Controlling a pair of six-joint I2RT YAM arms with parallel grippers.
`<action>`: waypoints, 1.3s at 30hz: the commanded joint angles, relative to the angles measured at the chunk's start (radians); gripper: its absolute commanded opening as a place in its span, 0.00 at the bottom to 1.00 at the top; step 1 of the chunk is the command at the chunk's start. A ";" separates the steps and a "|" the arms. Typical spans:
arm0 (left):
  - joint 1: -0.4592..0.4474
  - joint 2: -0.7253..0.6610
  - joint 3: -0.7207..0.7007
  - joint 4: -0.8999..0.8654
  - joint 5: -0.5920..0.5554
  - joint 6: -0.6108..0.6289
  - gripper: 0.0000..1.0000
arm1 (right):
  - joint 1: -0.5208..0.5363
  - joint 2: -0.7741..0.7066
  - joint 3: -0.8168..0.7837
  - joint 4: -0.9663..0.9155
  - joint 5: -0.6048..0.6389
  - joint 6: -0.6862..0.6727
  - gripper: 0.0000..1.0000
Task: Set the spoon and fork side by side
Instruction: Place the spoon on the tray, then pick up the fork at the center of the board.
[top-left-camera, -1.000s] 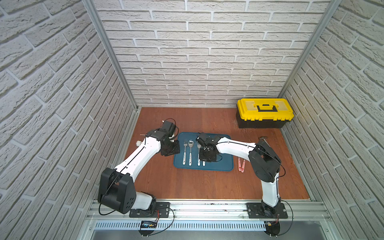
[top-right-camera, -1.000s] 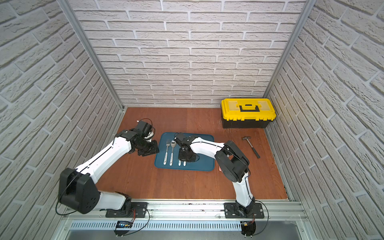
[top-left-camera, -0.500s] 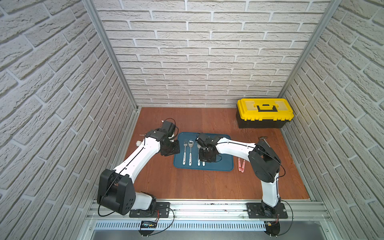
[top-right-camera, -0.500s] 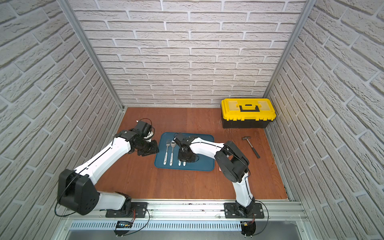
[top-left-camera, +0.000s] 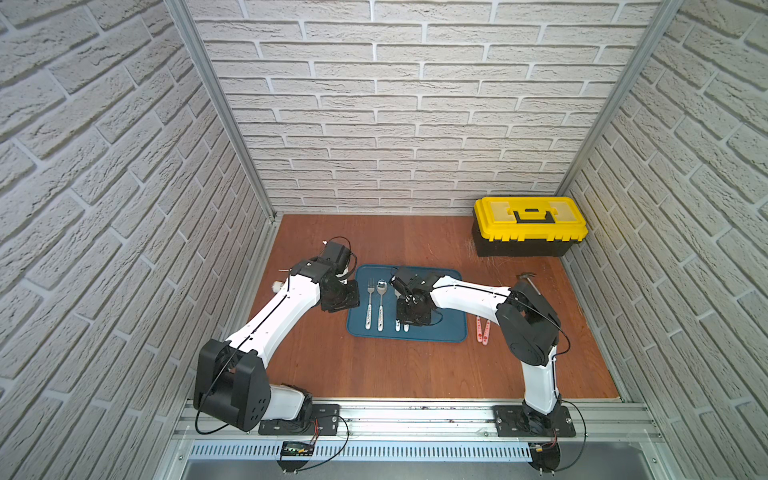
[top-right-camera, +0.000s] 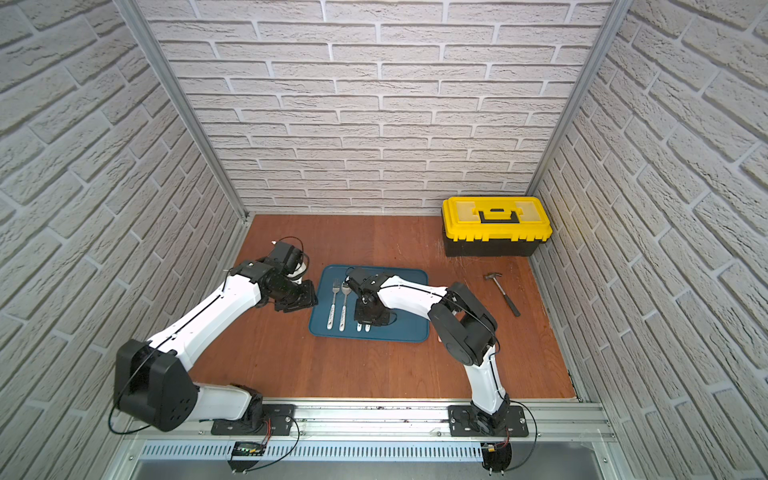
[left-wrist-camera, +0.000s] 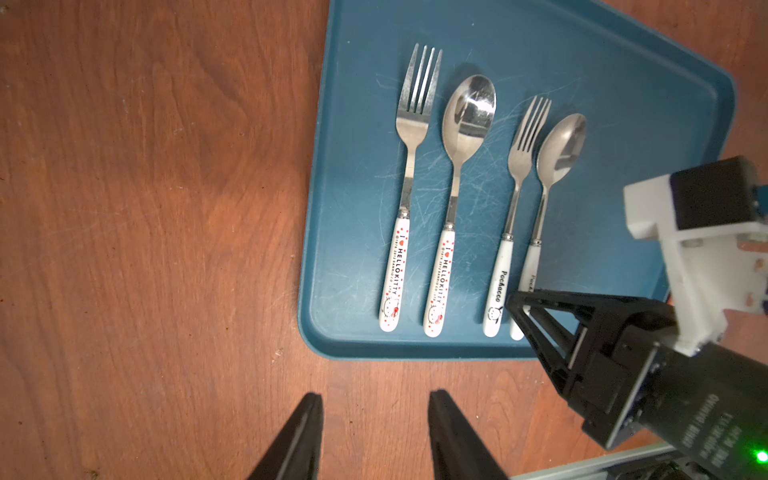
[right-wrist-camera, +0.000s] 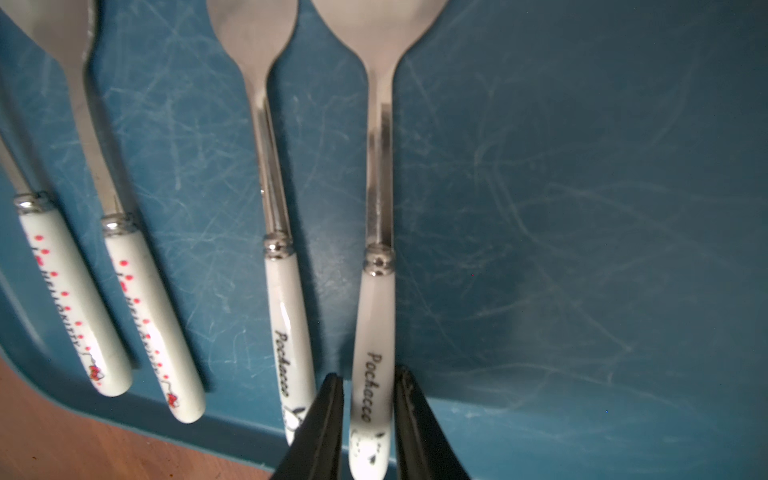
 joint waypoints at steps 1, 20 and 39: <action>0.004 -0.026 -0.005 -0.017 0.009 0.006 0.47 | 0.010 -0.020 -0.006 -0.049 0.037 -0.002 0.28; -0.192 0.096 0.178 -0.012 -0.067 -0.008 0.49 | -0.038 -0.493 -0.198 -0.100 0.183 -0.123 0.39; -0.568 0.807 0.985 -0.134 0.039 -0.099 0.45 | -0.637 -0.951 -0.694 0.011 0.325 -0.184 0.45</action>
